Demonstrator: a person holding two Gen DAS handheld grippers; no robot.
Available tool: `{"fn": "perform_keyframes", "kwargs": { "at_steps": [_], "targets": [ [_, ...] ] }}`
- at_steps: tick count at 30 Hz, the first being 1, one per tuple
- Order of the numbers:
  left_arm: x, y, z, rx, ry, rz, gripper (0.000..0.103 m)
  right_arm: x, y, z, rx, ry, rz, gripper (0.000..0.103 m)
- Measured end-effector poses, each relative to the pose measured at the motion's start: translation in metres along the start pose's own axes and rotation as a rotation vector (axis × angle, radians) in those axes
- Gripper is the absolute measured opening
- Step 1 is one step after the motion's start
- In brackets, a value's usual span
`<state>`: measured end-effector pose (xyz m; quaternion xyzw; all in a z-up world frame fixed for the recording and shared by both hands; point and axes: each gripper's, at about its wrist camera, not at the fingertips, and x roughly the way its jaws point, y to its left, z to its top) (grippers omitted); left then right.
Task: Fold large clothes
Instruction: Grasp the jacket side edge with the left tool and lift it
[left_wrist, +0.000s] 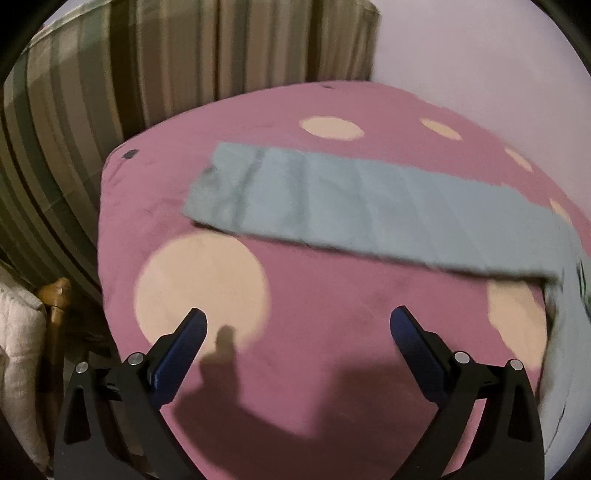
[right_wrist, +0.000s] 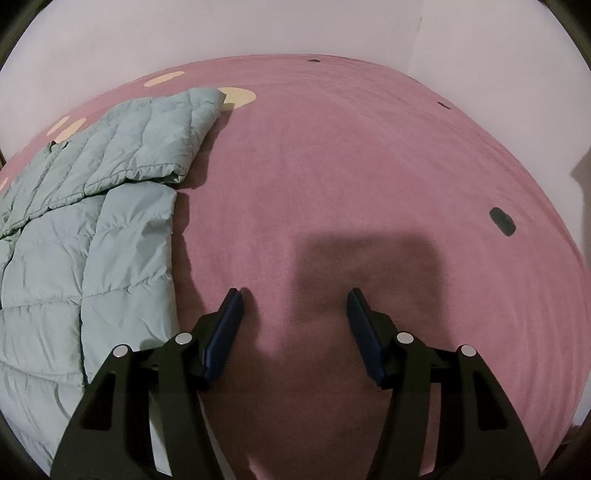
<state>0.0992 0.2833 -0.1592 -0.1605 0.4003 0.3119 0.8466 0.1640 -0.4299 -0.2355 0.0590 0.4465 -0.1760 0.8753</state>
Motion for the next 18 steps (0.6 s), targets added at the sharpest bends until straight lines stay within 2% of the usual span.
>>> {"fn": "perform_keyframes", "kwargs": {
  "at_steps": [4,6,8,9,11,12,13,14,15,16,18],
  "targets": [
    [0.023,0.043,0.031,-0.115,0.01,-0.003,0.098,0.001,0.0,0.0,-0.004,0.001,-0.003,0.06],
    [0.037,0.055,0.042,-0.131,0.022,0.006,0.098,0.001,0.001,0.001,-0.008,0.001,-0.008,0.06],
    [0.054,0.069,0.053,-0.173,0.052,-0.018,0.096,0.002,0.001,0.0,-0.01,0.001,-0.014,0.061],
    [0.06,0.075,0.057,-0.199,0.065,-0.04,0.082,0.001,0.002,0.0,-0.01,0.001,-0.017,0.061],
    [0.064,0.083,0.065,-0.231,0.05,-0.057,0.075,0.001,0.002,0.0,-0.01,0.001,-0.021,0.062],
    [0.066,0.084,0.071,-0.231,0.048,-0.088,0.068,0.001,0.002,0.0,-0.01,0.001,-0.024,0.063],
    [0.067,0.083,0.074,-0.23,0.05,-0.126,0.055,0.001,0.002,0.0,-0.01,0.001,-0.025,0.063],
    [0.068,0.083,0.077,-0.232,0.054,-0.159,0.051,0.001,0.003,0.0,-0.009,0.001,-0.025,0.063],
    [0.069,0.081,0.079,-0.23,0.06,-0.171,0.041,0.001,0.003,-0.001,-0.008,-0.001,-0.025,0.064],
    [0.07,0.077,0.082,-0.216,0.064,-0.184,0.028,0.001,0.003,0.0,-0.01,-0.002,-0.03,0.064],
    [0.073,0.073,0.084,-0.203,0.071,-0.229,0.018,0.0,0.003,0.0,-0.016,-0.005,-0.038,0.065]
  ]
}}
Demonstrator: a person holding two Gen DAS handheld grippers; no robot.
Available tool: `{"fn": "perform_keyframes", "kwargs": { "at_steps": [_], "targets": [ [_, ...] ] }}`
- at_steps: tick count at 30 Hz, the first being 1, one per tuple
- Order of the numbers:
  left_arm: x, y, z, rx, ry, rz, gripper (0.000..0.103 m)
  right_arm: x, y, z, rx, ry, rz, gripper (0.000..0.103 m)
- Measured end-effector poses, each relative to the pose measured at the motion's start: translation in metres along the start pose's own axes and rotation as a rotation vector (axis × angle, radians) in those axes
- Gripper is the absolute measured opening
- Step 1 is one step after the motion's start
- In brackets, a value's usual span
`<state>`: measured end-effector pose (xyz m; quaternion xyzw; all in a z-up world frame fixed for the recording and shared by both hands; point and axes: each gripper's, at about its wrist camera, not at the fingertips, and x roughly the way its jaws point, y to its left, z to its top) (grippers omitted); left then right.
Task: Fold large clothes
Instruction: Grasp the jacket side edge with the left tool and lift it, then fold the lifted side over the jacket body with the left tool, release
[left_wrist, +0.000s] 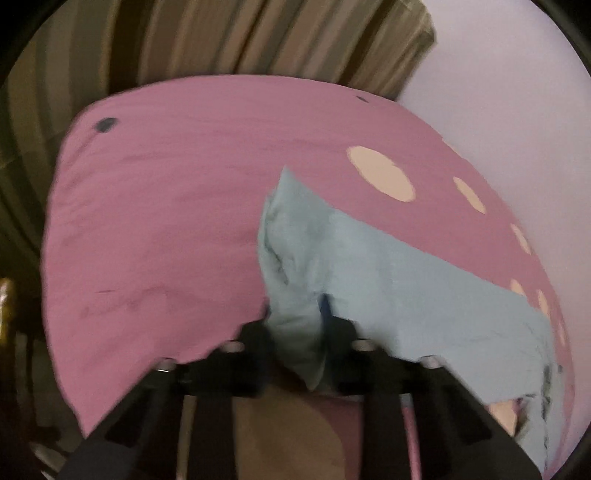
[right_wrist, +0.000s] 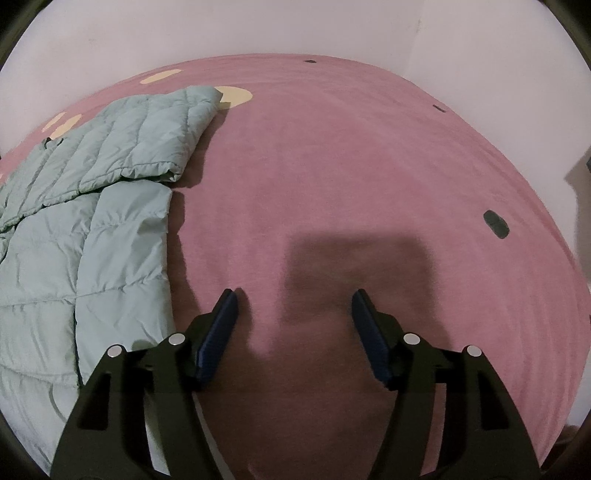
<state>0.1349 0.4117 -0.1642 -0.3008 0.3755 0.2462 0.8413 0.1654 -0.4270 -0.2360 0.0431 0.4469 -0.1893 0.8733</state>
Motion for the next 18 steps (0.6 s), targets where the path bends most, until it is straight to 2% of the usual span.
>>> {"fn": "perform_keyframes", "kwargs": {
  "at_steps": [3,9,14,18],
  "targets": [
    [-0.001,-0.011,0.0,0.031,-0.012,0.01,0.012,-0.002,0.0,0.0,-0.005,-0.007,-0.011,0.066],
    [-0.022,-0.046,0.006,0.103,-0.07,-0.004,0.011,-0.015,0.009,0.002,-0.038,-0.04,-0.025,0.067],
    [-0.047,-0.1,0.007,0.205,-0.124,-0.038,0.011,-0.035,0.033,0.0,-0.119,-0.102,-0.041,0.067],
    [-0.062,-0.148,0.0,0.279,-0.134,-0.077,0.011,-0.048,0.05,-0.008,-0.16,-0.118,0.014,0.069]
  ]
}}
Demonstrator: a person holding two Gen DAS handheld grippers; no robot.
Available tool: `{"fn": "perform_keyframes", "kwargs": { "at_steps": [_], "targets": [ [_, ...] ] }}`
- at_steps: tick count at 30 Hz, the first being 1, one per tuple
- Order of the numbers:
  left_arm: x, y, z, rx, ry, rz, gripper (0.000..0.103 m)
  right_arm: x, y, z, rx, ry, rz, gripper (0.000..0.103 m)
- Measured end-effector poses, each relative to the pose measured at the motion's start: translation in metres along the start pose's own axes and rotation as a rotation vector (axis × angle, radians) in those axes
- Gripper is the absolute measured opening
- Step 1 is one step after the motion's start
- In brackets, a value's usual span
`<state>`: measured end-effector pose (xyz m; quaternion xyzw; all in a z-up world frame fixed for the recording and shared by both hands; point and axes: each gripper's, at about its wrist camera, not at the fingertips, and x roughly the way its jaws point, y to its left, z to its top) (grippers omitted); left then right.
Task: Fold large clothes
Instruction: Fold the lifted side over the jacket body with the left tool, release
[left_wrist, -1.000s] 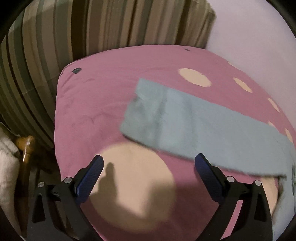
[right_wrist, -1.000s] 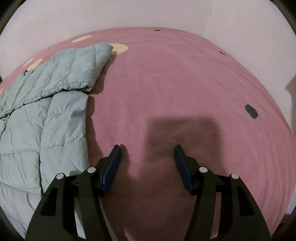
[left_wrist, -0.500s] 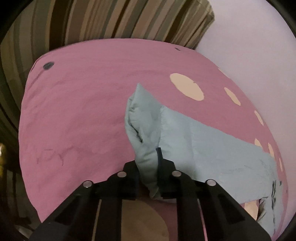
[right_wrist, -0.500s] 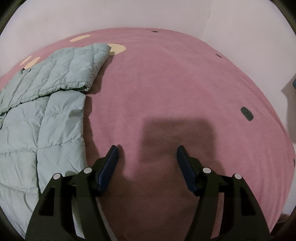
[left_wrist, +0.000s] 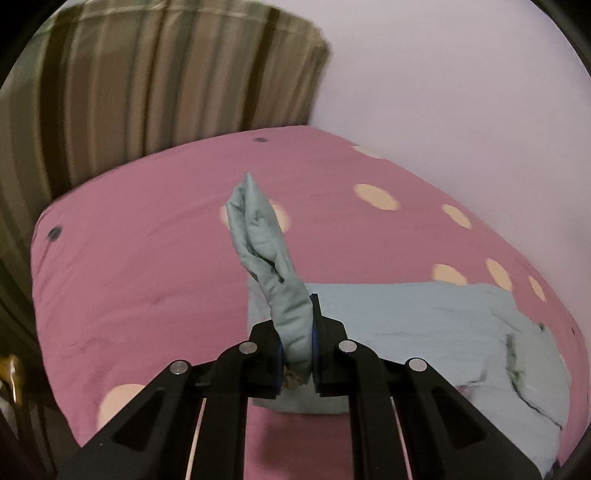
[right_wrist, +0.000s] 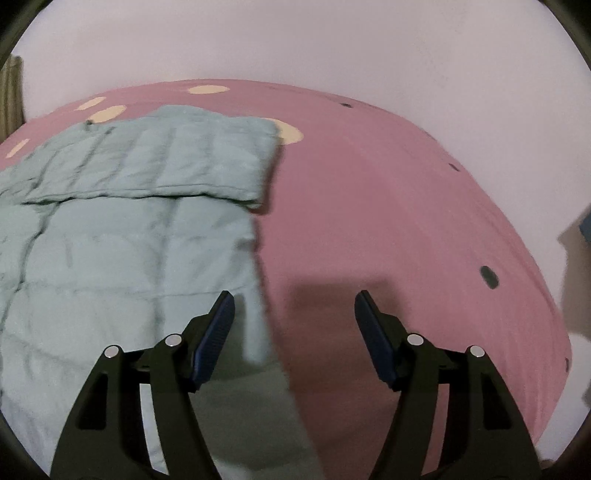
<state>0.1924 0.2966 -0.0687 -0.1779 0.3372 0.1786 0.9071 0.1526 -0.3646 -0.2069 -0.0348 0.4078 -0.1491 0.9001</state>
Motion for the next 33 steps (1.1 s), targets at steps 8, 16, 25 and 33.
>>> {"fn": "perform_keyframes", "kwargs": {
  "at_steps": [8,16,25,33],
  "targets": [
    [-0.009,-0.146,-0.006,0.169,0.023,-0.148,0.011,0.011,0.012,-0.009,0.012,0.046,0.066,0.073],
    [-0.008,-0.308,-0.06,0.372,0.077,-0.281,0.011,0.023,-0.008,-0.013,0.127,0.095,0.159,0.081],
    [0.018,-0.414,-0.148,0.55,0.167,-0.28,0.011,0.025,-0.006,-0.012,0.133,0.098,0.172,0.082],
    [0.035,-0.454,-0.194,0.639,0.196,-0.247,0.011,0.028,-0.008,-0.011,0.139,0.105,0.183,0.083]
  ]
}}
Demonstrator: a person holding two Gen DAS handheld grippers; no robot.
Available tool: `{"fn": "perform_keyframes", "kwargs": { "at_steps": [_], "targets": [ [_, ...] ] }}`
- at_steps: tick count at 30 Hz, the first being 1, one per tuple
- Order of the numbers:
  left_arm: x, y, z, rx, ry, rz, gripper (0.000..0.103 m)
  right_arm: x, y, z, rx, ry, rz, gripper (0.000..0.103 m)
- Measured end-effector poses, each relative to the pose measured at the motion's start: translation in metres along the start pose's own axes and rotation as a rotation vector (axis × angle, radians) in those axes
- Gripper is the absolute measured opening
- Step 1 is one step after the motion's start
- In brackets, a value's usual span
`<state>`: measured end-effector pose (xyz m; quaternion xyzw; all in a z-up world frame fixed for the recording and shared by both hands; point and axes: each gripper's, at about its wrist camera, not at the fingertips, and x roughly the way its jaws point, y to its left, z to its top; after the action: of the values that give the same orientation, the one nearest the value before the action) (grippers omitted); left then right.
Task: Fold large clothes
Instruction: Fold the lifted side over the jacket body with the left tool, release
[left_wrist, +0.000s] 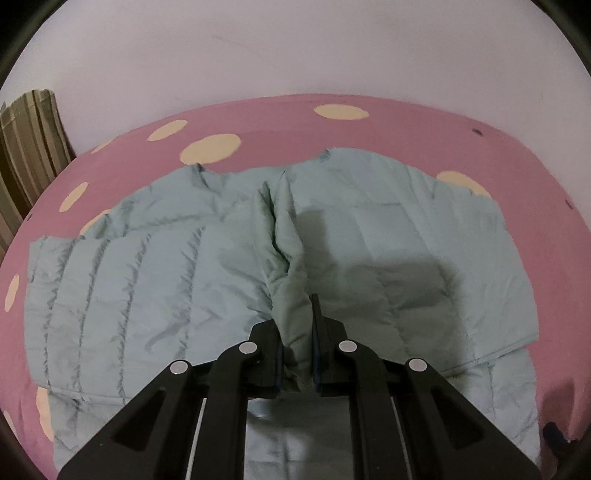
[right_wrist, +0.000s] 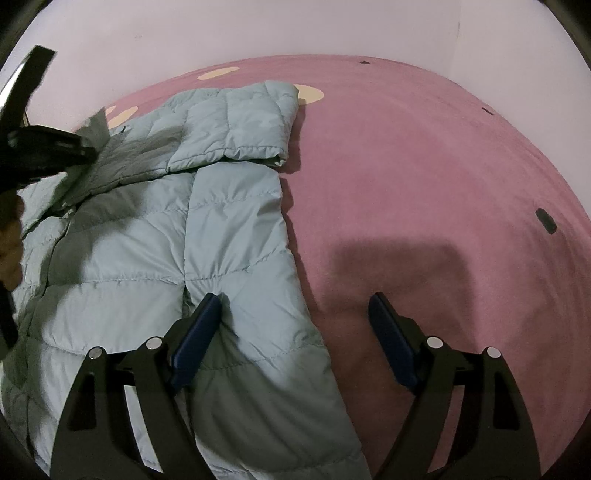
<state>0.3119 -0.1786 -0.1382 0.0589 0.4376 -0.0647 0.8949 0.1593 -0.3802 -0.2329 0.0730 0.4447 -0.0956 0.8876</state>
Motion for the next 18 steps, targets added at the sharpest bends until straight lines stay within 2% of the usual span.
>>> {"fn": "perform_keyframes", "kwargs": {
  "at_steps": [9,18],
  "targets": [
    [0.011,-0.032,-0.01,0.054,0.01,0.006,0.011,0.002,0.0,0.002,-0.001,0.004,0.003,0.084],
    [0.004,-0.039,-0.006,0.072,0.008,-0.008,0.015,0.002,0.001,0.002,-0.001,0.005,0.0,0.084]
  ]
}}
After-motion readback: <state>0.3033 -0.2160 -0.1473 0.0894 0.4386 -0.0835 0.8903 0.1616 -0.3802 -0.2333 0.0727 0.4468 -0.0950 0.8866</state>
